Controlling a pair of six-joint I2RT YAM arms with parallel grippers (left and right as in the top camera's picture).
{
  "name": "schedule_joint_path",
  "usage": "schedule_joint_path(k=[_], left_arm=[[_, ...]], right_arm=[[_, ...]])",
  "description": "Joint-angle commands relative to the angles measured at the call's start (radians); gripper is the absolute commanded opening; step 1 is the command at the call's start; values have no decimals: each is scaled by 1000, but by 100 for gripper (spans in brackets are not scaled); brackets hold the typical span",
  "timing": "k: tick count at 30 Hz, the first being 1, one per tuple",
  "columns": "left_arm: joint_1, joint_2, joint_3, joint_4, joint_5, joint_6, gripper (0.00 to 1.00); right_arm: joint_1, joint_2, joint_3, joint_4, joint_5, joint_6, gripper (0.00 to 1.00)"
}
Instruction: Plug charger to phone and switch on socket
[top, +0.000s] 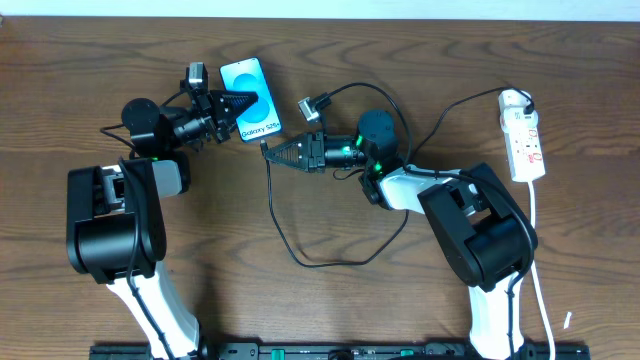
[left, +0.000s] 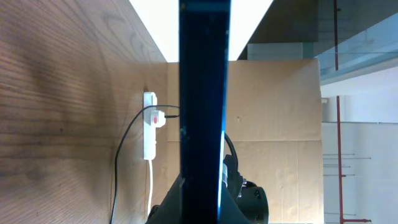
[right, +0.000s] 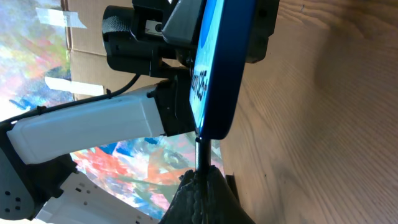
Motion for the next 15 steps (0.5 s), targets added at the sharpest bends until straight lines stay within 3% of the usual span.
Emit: schedule_joint_path(k=[1,15], left_arm=[[3,-13,14,13,2,24,7],[3,-13,14,13,2,24,7]], right_arm=[[5,4,6,3,16,-32,1],[0,4,7,7,24,-38,1]])
